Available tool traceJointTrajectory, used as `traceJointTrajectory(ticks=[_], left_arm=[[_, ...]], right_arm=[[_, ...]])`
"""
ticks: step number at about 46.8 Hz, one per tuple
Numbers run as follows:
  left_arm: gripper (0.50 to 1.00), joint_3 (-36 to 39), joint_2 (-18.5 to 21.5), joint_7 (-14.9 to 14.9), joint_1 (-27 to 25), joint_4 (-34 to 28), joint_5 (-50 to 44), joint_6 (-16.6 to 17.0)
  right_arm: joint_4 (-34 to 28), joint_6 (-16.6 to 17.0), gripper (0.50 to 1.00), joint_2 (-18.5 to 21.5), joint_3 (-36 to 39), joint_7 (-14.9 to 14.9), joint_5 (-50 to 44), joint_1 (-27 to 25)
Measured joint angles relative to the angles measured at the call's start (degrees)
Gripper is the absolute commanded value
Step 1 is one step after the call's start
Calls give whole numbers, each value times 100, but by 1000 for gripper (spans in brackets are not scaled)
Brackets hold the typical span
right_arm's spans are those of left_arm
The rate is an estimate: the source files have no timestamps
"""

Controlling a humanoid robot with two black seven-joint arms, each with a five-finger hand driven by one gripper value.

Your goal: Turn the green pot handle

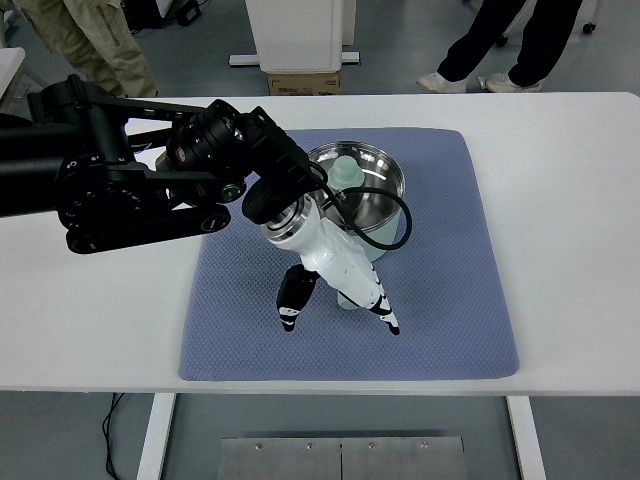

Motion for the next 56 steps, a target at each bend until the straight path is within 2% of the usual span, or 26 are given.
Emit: traceJointTrajectory(ticks=[20, 56], left_arm=[[1000, 383, -3, -5, -136, -44, 61, 0], [1000, 1067, 276, -4, -507, -319, 729, 0]], right_arm=[[0, 0, 1000, 0, 0, 0, 0, -2], [0, 0, 1000, 0, 0, 2, 0, 0]])
